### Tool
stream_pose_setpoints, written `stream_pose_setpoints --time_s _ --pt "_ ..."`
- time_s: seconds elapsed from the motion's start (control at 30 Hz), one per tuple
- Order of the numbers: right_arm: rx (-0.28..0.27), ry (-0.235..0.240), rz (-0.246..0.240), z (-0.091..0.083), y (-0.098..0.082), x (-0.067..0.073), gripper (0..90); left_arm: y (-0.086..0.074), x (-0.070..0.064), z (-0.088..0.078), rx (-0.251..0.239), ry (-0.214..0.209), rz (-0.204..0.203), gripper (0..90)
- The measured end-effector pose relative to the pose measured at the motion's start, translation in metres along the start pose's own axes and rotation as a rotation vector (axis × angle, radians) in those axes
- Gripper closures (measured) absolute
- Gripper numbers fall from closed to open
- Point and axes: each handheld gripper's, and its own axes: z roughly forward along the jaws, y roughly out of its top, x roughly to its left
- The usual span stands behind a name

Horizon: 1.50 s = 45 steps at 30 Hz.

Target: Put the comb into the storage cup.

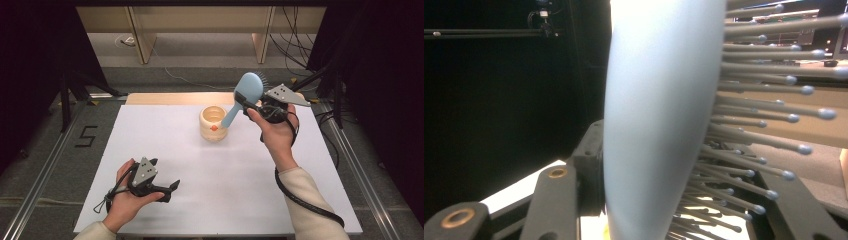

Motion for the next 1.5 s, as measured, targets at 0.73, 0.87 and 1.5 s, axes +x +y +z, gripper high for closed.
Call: stream_pose_setpoints --time_s 0.73,0.87,1.5 --pt "0.005 -0.007 -0.002 0.010 0.005 -0.001 51.0 -0.001 -0.001 0.001 0.004 -0.002 0.004 0.0" --pt "0.005 -0.011 0.001 0.012 0.005 -0.002 51.0 -0.001 -0.001 0.001 0.003 -0.003 0.003 0.0" --pt "0.006 -0.019 -0.002 0.020 0.008 -0.004 51.0 -0.001 -0.001 0.001 -0.002 -0.009 0.002 0.0"
